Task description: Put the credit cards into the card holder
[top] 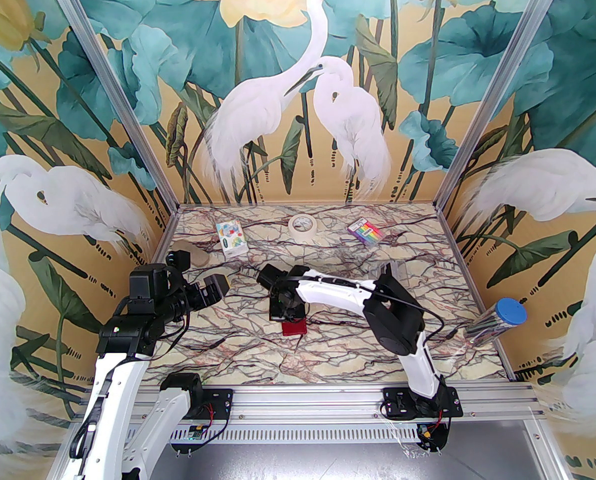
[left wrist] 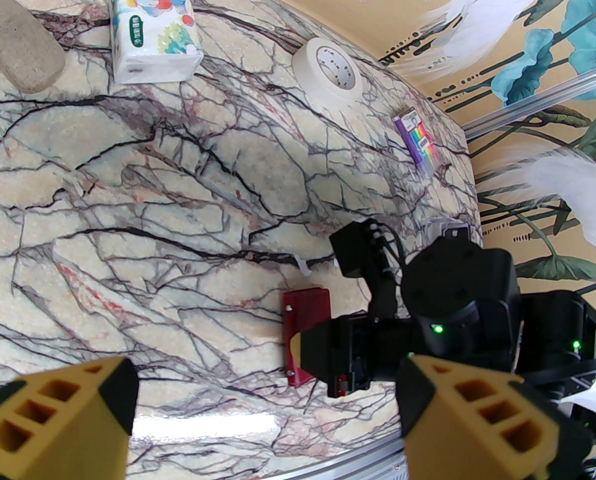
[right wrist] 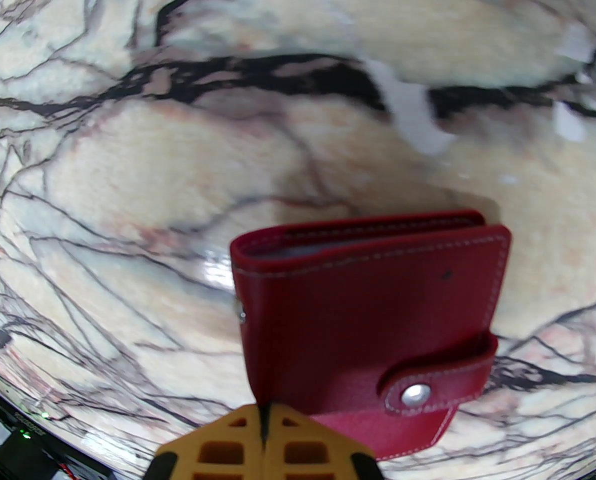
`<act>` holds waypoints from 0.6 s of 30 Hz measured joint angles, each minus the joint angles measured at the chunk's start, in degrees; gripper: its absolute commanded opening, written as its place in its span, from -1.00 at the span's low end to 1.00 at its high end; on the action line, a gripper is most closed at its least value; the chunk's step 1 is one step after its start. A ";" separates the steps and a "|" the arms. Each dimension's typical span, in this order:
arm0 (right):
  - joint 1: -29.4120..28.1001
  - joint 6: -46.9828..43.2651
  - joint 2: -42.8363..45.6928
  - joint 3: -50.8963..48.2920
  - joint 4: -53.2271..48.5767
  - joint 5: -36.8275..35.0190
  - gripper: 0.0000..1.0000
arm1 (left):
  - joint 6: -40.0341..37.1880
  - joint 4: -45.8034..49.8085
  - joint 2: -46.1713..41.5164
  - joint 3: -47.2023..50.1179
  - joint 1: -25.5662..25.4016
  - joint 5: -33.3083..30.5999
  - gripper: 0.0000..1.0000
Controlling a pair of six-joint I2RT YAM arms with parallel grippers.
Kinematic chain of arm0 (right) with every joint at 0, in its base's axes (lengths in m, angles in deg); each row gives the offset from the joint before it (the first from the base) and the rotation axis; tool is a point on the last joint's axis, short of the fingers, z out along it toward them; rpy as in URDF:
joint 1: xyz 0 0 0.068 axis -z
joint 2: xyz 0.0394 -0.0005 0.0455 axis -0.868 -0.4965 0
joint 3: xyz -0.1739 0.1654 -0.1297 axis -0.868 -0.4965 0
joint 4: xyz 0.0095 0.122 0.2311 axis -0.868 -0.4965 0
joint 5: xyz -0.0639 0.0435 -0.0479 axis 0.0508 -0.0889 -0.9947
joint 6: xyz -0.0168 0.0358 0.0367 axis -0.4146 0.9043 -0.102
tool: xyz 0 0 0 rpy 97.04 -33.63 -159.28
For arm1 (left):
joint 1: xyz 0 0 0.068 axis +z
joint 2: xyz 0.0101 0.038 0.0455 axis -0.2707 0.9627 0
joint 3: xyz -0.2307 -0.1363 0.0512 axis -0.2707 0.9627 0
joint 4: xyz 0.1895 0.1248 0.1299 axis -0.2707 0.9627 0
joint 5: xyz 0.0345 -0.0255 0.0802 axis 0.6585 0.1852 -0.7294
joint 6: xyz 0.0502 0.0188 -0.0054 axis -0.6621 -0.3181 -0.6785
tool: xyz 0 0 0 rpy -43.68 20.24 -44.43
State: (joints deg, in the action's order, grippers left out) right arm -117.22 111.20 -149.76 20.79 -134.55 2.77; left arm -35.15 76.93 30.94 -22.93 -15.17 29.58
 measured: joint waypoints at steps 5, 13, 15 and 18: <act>0.07 0.13 -0.42 0.57 0.48 1.44 -0.58 | 0.02 -0.02 1.18 0.00 -0.17 0.02 0.79; 0.15 -0.13 1.01 1.22 1.18 1.79 -0.28 | 4.02 -3.02 2.25 1.38 -0.74 6.03 0.62; 0.39 -0.33 2.78 0.98 1.03 1.20 -0.29 | 6.23 -5.46 2.27 3.37 -1.77 8.46 0.60; 1.62 -0.98 7.91 -2.25 1.60 0.44 -0.31 | 9.14 -8.04 2.99 5.95 -5.38 9.53 0.57</act>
State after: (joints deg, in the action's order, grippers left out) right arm -115.60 110.22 -141.85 18.53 -132.95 3.21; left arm -26.01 68.89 33.94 -16.99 -20.55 39.11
